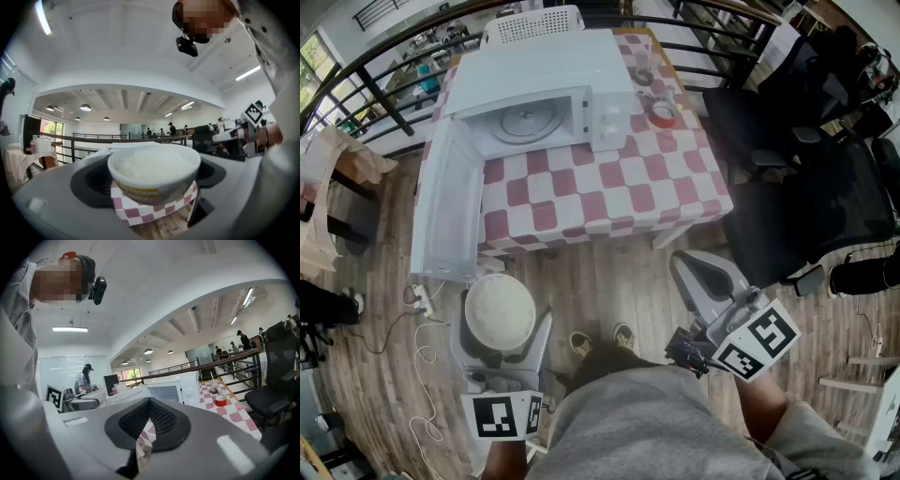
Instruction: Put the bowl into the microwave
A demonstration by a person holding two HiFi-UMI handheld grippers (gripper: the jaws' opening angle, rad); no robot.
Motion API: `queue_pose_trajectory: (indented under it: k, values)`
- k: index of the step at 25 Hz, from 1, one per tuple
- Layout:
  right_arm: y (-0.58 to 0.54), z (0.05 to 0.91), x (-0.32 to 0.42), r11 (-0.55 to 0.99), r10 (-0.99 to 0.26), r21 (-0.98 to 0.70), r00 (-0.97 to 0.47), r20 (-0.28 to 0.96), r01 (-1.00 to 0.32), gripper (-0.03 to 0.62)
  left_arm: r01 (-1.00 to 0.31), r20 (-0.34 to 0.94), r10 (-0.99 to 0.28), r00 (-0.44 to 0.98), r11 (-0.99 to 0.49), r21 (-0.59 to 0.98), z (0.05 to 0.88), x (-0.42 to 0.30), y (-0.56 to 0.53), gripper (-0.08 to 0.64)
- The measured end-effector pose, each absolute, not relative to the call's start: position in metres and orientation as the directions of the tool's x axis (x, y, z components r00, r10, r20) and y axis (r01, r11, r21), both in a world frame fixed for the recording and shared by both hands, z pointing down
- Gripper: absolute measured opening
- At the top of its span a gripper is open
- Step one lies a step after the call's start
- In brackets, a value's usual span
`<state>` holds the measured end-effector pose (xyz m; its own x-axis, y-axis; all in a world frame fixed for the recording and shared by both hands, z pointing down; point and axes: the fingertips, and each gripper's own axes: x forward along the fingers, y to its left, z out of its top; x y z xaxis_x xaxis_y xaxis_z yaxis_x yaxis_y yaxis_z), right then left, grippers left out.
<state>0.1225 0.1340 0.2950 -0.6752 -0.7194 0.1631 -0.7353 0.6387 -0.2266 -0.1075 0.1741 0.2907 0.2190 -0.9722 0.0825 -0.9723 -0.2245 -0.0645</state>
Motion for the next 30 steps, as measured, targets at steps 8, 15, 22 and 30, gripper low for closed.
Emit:
queue_pose_trajectory:
  k: [8, 15, 22, 30]
  values:
    - [0.138, 0.292, 0.113, 0.637, -0.721, -0.244, -0.677, 0.147, -0.731, 0.000, -0.969, 0.071, -0.970, 0.232, -0.237, -0.071, 0.286, -0.111, 0.175, 0.508]
    - [0.138, 0.293, 0.100, 0.628, -0.727, -0.258, -0.672, 0.142, -0.734, 0.000, -0.967, 0.062, -0.969, 0.239, -0.244, -0.077, 0.285, -0.121, 0.176, 0.506]
    - [0.141, 0.290, 0.076, 0.642, -0.717, -0.253, -0.683, 0.137, -0.724, 0.000, -0.965, 0.062, -0.968, 0.243, -0.248, -0.080, 0.286, -0.137, 0.177, 0.506]
    - [0.145, 0.291, 0.049, 0.639, -0.721, -0.239, -0.677, 0.143, -0.731, 0.000, -0.962, 0.041, -0.963, 0.265, -0.267, -0.062, 0.284, -0.157, 0.177, 0.506]
